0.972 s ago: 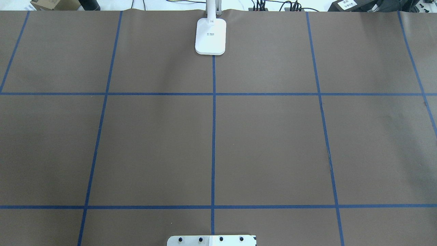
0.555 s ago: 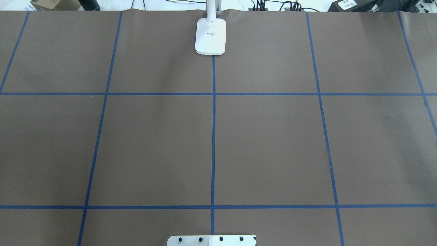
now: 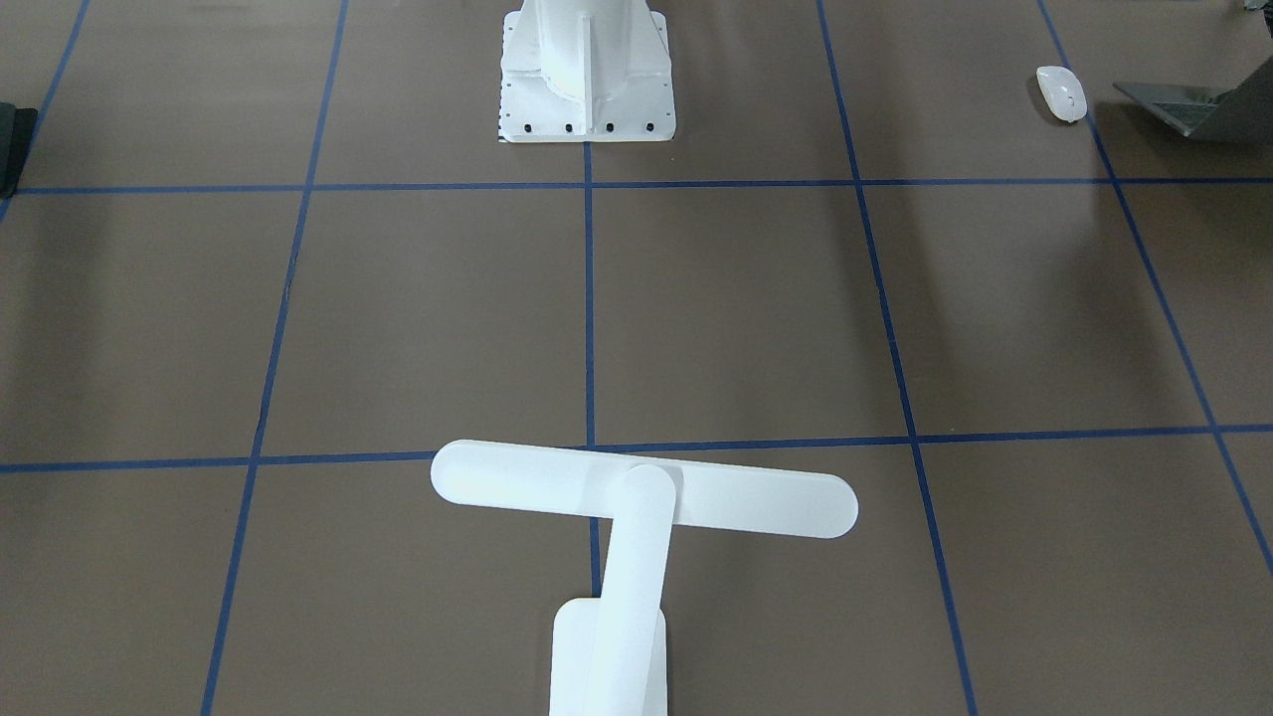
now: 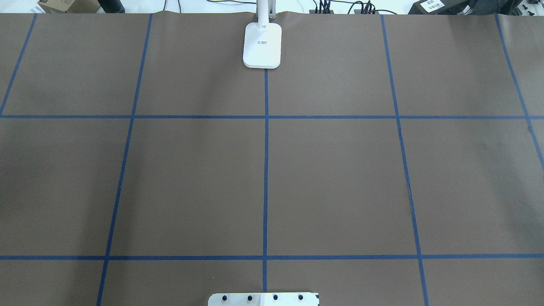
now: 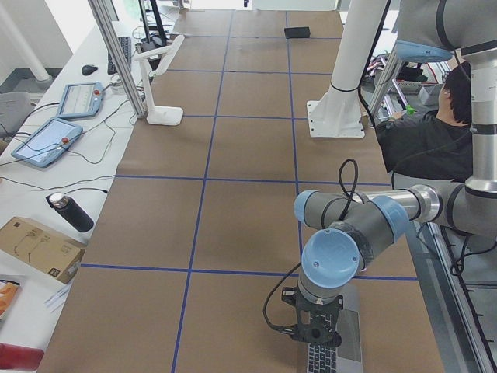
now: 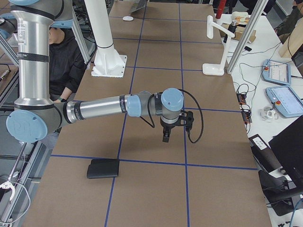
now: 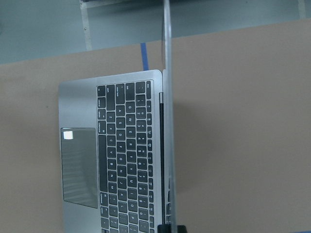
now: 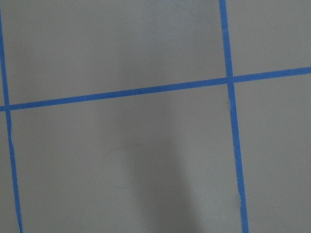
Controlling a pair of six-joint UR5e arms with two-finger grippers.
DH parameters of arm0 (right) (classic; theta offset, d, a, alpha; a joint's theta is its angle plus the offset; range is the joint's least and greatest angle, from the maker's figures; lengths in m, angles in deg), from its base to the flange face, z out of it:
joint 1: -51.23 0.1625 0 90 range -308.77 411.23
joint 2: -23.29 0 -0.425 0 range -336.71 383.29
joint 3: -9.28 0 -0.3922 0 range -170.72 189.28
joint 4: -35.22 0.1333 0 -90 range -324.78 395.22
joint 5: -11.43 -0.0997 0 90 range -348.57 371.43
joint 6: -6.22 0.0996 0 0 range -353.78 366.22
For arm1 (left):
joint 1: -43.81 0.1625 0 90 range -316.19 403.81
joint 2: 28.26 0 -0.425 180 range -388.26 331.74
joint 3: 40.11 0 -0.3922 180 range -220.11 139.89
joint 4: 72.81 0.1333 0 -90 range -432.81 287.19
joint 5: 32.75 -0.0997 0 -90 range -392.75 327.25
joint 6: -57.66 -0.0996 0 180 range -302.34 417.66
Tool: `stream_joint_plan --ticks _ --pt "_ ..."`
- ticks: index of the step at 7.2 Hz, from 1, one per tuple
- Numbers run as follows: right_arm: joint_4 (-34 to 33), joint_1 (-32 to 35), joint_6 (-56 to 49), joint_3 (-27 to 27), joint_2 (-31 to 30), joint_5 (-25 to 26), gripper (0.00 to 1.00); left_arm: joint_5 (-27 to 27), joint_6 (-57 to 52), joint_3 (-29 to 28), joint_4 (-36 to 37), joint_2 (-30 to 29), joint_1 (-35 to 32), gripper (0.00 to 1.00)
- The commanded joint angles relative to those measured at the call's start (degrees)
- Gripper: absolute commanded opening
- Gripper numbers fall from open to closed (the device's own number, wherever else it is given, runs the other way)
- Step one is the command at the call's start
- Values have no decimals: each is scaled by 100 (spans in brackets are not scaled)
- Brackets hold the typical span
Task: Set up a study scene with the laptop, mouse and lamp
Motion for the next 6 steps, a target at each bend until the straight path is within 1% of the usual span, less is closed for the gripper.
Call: stream_joint_plan --ticks 1,2,3,5,6 --pt "-8 28 19 269 -225 -11 99 1 35 -33 130 -387 24 0" --pt "1 54 -16 409 -365 -2 99 1 131 37 148 -536 59 0" --pt "1 72 -7 645 -584 -2 99 18 314 46 209 -729 338 0" --pt "1 98 -7 753 -736 -2 99 62 866 37 813 -1456 752 0" --pt "-8 142 -7 805 -745 -2 99 141 1200 37 929 -1730 989 0"
